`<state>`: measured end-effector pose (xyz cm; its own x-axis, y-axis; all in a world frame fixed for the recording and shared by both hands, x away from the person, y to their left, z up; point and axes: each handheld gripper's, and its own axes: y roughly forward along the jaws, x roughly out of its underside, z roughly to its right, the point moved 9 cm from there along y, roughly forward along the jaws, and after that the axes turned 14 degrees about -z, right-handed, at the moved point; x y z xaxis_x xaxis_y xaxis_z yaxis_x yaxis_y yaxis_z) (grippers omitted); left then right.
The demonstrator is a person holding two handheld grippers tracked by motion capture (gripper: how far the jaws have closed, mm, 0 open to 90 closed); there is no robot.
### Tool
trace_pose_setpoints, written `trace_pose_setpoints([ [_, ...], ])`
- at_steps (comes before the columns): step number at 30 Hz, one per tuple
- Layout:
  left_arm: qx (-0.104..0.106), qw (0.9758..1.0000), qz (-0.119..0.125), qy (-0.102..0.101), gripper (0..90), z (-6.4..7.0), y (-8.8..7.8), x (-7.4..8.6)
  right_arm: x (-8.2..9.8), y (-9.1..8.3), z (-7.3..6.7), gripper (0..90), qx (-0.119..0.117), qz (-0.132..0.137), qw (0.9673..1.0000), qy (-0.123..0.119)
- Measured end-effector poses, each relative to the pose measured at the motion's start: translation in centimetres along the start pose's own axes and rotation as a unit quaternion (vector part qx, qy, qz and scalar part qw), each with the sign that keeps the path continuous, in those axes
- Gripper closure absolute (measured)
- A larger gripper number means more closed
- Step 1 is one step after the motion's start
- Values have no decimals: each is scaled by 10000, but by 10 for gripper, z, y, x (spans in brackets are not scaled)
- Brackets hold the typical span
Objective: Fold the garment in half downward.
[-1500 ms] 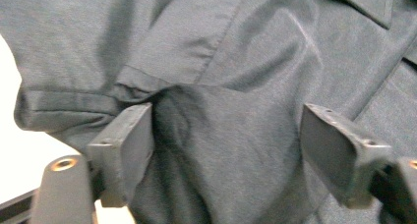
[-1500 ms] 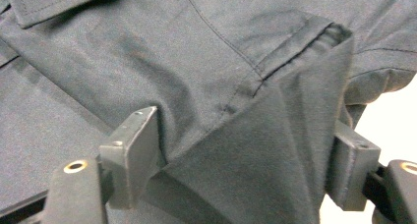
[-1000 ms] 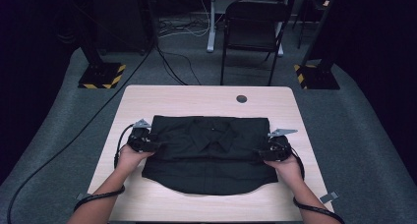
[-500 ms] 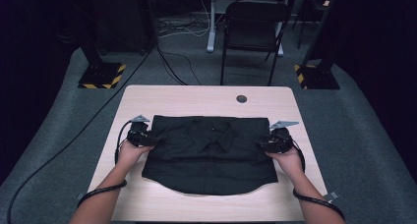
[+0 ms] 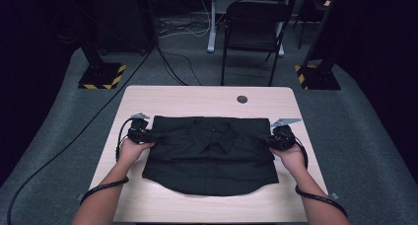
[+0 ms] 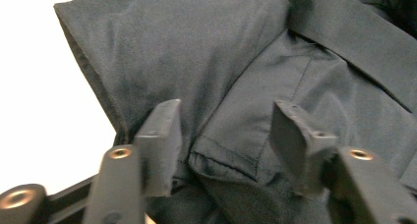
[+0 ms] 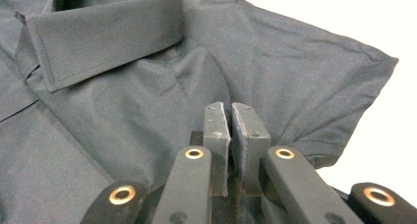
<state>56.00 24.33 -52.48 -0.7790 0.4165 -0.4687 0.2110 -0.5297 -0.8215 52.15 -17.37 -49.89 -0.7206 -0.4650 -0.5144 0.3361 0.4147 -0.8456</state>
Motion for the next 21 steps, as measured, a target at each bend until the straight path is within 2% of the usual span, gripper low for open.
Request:
trace_pose_setpoints([
  [4, -75, 9999, -121, 32, 585, 0, 2, 2, 0, -2, -4, 858, -56, 28, 10000, -42],
  [8, -338, 9989, -268, 161, 728, -1, 2, 3, 0, -2, -7, 861, -65, 39, 9999, -84],
  [11, -477, 9980, -282, 309, 808, 1, 0, 3, 0, -2, -7, 863, -73, 45, 9999, -84],
  [15, -578, 9968, -200, 515, 863, 7, -6, 1, 0, -4, -9, 866, -86, 67, 9999, -91],
  [20, -572, 9960, -202, 655, 875, 11, -12, 1, 1, -7, -10, 868, -80, 90, 9999, -114],
  [21, -625, 9955, -199, 681, 876, 12, -13, 1, 2, -8, -10, 868, -76, 94, 9999, -123],
])
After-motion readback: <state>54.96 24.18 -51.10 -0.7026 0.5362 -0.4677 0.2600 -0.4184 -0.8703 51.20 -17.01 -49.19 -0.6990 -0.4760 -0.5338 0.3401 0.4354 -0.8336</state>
